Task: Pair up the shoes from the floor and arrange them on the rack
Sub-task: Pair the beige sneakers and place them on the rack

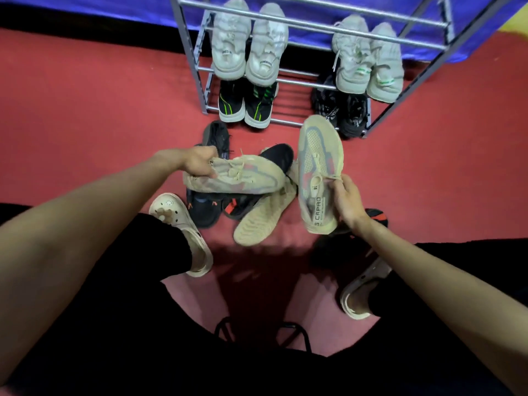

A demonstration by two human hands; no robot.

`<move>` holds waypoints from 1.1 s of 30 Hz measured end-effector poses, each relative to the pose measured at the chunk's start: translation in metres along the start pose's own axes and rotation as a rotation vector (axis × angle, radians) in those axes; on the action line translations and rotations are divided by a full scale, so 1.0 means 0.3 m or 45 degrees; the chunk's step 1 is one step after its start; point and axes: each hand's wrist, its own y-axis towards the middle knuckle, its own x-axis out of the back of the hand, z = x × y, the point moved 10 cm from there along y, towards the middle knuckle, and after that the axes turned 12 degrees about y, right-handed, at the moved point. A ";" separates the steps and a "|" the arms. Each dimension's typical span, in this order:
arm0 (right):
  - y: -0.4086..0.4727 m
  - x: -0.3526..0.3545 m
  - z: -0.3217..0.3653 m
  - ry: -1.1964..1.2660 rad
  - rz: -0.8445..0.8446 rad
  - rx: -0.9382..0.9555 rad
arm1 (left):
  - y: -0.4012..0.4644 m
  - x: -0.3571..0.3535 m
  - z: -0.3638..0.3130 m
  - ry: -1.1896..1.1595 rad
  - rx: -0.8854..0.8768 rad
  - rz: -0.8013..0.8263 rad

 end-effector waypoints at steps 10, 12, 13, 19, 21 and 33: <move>-0.015 0.246 0.248 0.087 -0.221 0.196 | -0.180 0.203 -0.216 -0.755 -0.177 -0.256; -0.011 0.299 0.288 0.152 -0.278 0.203 | -0.200 0.254 -0.264 -0.806 -0.193 -0.276; -0.011 0.317 0.312 0.194 -0.284 0.209 | -0.220 0.291 -0.299 -0.824 -0.212 -0.308; 0.055 0.438 0.451 0.377 -0.362 0.291 | -0.232 0.500 -0.446 -0.905 -0.225 -0.570; 0.101 0.475 0.497 0.425 -0.383 0.312 | -0.219 0.570 -0.492 -0.884 -0.203 -0.661; 0.415 0.569 0.718 0.371 -0.447 0.525 | 0.061 0.848 -0.736 -1.445 -0.291 -0.711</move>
